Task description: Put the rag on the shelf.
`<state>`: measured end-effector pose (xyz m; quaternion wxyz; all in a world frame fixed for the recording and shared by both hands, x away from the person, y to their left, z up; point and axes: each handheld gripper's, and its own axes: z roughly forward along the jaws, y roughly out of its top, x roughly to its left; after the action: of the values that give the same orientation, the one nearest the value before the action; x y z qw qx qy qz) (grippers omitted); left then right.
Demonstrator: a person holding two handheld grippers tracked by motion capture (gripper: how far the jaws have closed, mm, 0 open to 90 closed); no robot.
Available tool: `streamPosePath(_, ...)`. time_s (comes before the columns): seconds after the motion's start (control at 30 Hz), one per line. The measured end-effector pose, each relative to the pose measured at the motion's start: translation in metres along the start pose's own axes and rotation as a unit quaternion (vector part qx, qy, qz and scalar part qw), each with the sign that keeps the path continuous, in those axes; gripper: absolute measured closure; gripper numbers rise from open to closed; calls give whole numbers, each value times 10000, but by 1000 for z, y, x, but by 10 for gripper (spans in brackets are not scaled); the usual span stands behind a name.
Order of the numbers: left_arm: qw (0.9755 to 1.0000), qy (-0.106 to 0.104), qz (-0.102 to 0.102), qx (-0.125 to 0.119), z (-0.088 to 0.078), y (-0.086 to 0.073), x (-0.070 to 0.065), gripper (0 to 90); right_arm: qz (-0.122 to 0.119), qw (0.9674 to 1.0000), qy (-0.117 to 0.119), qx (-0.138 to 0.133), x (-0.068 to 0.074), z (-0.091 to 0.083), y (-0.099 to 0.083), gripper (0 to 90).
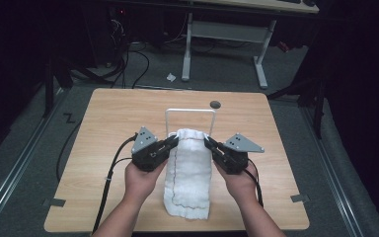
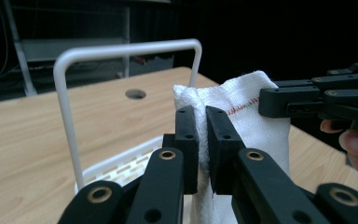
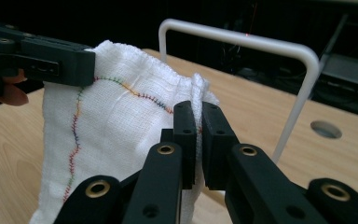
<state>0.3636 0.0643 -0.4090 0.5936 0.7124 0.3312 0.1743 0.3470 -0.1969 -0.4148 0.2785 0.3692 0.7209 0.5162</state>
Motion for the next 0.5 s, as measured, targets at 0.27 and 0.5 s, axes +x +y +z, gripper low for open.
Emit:
streamPosePath(0.27,9991,0,214,-366,-6,28,-10,841,-119,9991,-39,-400,0,-13,30,861)
streamPosePath(0.5,9977,12,411,-542,-11,47,-12,841,-179,9977,-114,-649,-1,-23,50,861)
